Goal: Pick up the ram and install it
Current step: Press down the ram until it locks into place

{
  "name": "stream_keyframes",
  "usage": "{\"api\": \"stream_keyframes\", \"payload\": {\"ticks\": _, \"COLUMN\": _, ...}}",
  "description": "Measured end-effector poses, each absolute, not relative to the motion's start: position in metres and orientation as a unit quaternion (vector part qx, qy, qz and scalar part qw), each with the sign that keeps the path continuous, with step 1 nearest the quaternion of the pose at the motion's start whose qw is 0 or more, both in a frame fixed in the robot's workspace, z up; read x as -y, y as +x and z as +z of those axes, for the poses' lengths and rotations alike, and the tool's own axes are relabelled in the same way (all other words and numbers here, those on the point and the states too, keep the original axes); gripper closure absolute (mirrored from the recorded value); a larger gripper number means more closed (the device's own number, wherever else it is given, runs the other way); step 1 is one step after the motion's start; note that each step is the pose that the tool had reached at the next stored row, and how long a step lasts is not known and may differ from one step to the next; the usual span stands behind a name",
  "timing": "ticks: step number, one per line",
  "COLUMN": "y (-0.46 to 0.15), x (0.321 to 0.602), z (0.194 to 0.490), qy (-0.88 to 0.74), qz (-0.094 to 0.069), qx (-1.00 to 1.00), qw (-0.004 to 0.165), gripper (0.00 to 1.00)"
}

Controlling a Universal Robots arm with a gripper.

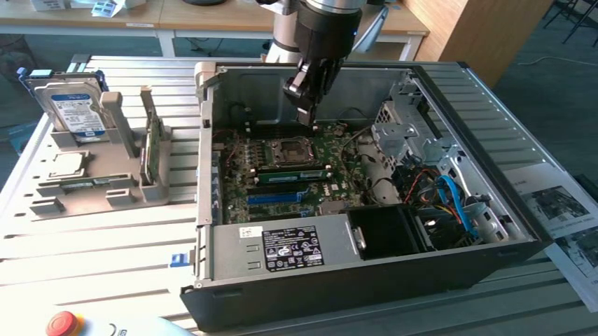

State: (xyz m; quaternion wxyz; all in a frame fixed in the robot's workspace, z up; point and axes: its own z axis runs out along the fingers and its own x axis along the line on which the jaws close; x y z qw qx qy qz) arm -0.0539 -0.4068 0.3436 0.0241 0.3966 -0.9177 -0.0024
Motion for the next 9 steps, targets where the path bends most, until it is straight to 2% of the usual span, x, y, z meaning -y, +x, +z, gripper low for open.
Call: {"api": "stream_keyframes", "payload": {"ticks": 9, "y": -0.0539, "x": 0.4068, "z": 0.3432, "qy": 0.338, "qz": -0.004, "qx": 0.941, "qw": 0.024, "gripper": 0.89}}
